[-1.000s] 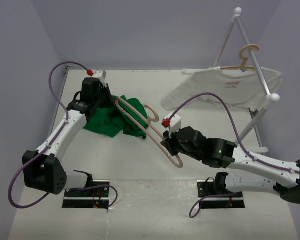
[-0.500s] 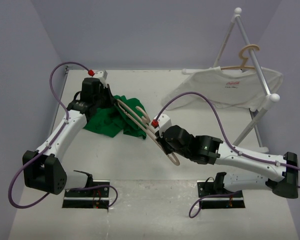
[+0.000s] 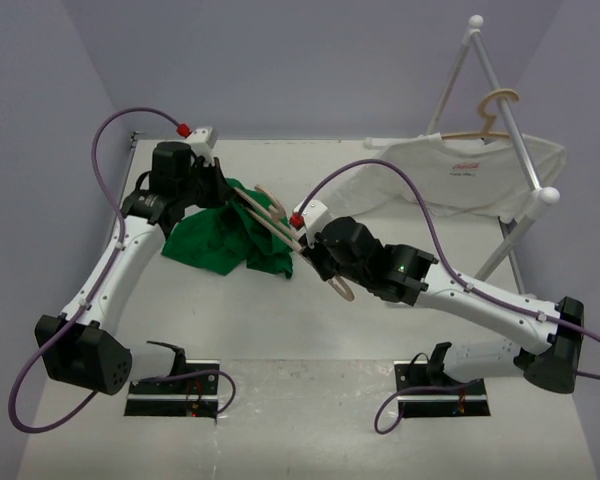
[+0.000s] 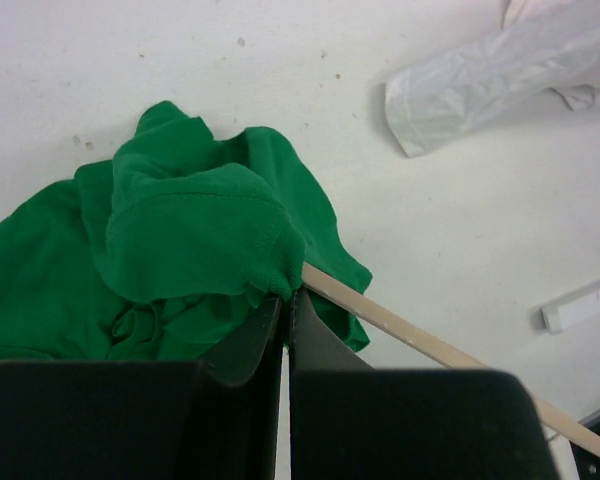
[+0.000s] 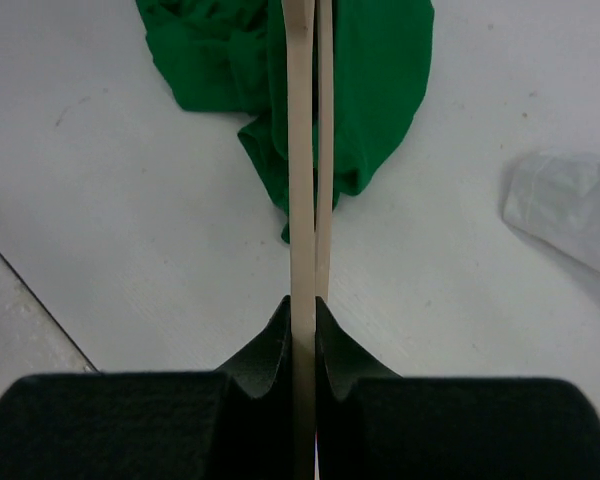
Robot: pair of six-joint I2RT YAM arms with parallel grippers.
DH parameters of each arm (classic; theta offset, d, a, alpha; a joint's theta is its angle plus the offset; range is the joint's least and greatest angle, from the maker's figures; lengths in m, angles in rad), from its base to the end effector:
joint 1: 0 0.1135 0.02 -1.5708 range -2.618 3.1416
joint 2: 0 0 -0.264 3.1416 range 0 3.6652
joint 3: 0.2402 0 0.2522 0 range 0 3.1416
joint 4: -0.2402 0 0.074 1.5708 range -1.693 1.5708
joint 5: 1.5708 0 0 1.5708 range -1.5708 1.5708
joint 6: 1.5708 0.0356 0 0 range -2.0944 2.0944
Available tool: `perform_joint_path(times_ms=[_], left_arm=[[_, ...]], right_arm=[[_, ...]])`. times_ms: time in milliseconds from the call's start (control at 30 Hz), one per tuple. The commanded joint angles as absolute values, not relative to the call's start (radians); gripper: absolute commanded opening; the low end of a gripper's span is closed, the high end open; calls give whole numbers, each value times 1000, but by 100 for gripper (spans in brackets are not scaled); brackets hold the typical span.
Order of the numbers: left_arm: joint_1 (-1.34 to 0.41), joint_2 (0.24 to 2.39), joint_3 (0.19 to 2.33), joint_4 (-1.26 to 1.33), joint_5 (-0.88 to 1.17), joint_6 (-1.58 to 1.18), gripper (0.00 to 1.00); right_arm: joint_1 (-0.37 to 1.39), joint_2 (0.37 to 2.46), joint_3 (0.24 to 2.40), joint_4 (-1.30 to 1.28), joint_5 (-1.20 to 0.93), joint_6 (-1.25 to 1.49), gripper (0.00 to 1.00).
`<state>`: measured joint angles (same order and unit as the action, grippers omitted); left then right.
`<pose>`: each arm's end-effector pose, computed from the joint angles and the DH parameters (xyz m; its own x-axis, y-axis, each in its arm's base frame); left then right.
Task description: Place the t-shirt on the hanger
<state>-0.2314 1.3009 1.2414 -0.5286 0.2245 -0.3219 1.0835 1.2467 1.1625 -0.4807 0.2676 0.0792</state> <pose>0.2786 -0.0738 0.3530 -0.6400 -0.1661 -0.7502 0.2123 0.9001 -0.3804 0.1378 0.2400 0.3449 -0.3090 -0.4202 -0.8532 -0.7254 0.6843 -0.0743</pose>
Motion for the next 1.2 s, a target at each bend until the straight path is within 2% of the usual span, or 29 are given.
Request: perform_joint_path(times_ms=[0, 67, 200, 300, 333, 467, 533, 600, 633, 733, 967, 1167], left_arm=[[-235, 1261, 1356, -625, 358, -206, 0], [-236, 1259, 1387, -665, 388, -172, 0], [-236, 1258, 1457, -714, 343, -160, 0], [-238, 1265, 1486, -718, 346, -162, 0], [-239, 1266, 1492, -718, 347, -163, 0], [-252, 1307, 1512, -715, 348, -164, 0], [-260, 1327, 1511, -699, 347, -168, 0], [-272, 1346, 1507, -678, 339, -180, 0], [-283, 1352, 1512, -671, 331, -186, 0], [-311, 1386, 1550, -670, 241, -211, 0], [-333, 1431, 1622, -740, 36, -242, 0], [-368, 1410, 1617, -738, 133, -227, 0]], right_arm=[[1060, 1286, 1286, -361, 91, -67, 0], [1047, 1325, 1321, -347, 189, -26, 0], [1040, 1380, 1304, -292, 669, 191, 0], [1040, 1347, 1248, -319, 924, 405, 0], [1040, 1345, 1246, -321, 952, 464, 0], [1045, 1206, 1093, -264, 849, 562, 0], [1046, 1154, 1000, -112, 639, 480, 0], [1046, 1111, 955, -27, 323, 404, 0], [1046, 1110, 962, -41, 270, 399, 0], [1046, 1139, 1035, -181, 174, 417, 0], [1050, 1159, 1091, -362, 120, 437, 0], [1048, 1147, 1060, -229, 79, 385, 0]])
